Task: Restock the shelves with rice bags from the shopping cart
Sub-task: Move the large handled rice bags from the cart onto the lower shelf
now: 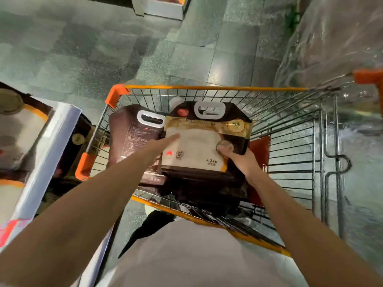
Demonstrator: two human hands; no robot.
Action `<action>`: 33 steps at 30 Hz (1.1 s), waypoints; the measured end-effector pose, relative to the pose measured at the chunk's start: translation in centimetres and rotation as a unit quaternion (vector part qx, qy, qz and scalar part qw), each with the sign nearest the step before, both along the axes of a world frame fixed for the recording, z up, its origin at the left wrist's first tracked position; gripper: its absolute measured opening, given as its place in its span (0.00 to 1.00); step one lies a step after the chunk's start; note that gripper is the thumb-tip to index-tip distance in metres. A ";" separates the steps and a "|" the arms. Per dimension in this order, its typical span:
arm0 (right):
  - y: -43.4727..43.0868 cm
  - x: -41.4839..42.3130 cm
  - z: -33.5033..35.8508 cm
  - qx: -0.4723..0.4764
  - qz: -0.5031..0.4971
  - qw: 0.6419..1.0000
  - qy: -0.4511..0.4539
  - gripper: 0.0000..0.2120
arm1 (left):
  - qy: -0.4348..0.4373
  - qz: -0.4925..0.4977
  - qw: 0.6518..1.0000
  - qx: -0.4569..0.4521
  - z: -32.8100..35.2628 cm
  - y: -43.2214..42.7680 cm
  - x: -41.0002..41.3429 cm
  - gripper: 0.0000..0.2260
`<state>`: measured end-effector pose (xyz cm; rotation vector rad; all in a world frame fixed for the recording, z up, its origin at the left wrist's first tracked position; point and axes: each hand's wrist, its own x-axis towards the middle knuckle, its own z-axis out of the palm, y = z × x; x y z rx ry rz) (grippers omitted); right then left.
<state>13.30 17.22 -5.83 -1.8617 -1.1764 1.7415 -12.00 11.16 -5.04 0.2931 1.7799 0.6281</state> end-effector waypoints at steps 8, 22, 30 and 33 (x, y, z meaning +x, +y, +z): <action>1.3 1.7 -1.5 -0.042 -0.022 0.999 -0.011 0.40 | -0.129 -0.083 0.988 -0.026 0.5 0.1 0.5 0.31; 2.2 0.1 1.8 -0.006 0.048 0.997 0.061 0.20 | -0.135 0.036 0.989 0.057 4.5 -3.0 0.3 0.26; 4.0 -11.4 11.1 0.134 0.210 0.958 0.141 0.12 | 0.095 0.133 0.967 0.197 14.7 -7.2 -5.7 0.16; 3.7 -16.9 15.5 0.154 0.246 0.938 0.188 0.09 | 0.164 0.214 0.937 0.222 19.8 -9.6 -8.9 0.14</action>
